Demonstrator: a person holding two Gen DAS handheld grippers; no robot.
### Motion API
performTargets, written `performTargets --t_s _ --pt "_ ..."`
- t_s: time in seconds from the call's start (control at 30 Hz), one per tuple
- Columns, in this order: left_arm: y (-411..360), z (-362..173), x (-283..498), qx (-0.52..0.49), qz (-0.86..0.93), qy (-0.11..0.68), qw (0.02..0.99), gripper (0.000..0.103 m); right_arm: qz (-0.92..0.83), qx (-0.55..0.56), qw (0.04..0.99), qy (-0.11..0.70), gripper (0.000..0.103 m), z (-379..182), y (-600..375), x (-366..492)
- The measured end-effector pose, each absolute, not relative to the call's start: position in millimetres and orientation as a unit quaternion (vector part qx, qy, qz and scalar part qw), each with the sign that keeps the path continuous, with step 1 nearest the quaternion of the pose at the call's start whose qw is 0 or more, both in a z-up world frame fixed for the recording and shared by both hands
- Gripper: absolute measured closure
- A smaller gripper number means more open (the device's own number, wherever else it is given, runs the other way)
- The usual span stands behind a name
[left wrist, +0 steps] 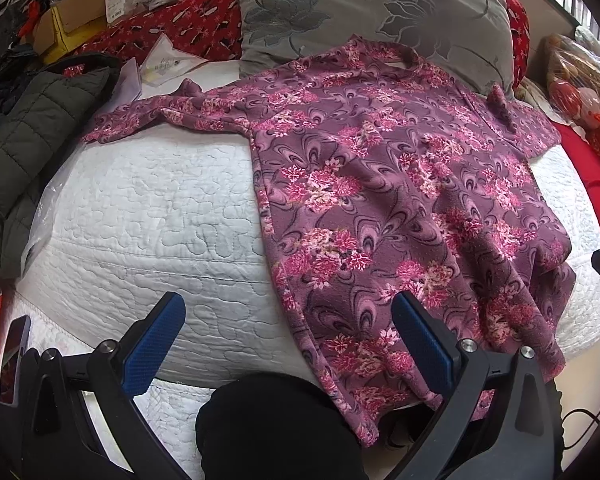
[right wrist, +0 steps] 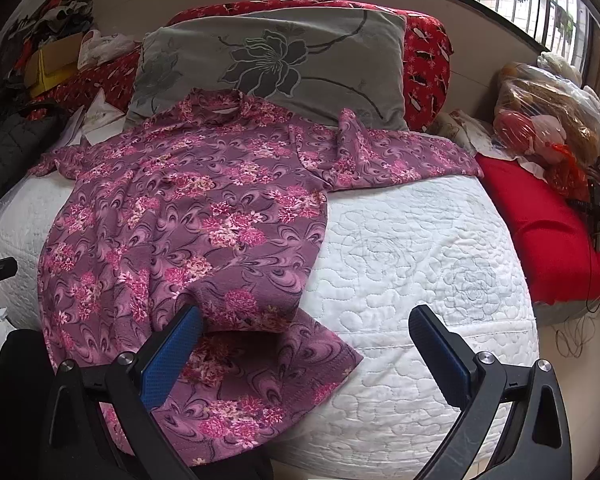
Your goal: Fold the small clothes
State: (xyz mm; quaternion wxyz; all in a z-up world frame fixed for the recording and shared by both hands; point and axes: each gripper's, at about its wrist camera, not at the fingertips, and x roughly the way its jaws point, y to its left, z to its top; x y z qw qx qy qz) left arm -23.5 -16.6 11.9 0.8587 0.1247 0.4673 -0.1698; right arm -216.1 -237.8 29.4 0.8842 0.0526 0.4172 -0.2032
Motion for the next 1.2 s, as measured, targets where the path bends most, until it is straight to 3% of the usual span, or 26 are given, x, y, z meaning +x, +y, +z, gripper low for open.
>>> performTargets --t_s 1.2 --pt "-10.1 -4.7 -10.5 0.101 -0.174 0.493 0.846 0.0 -0.203 0.054 0.879 0.429 0.001 28.8 -238.0 -207.9"
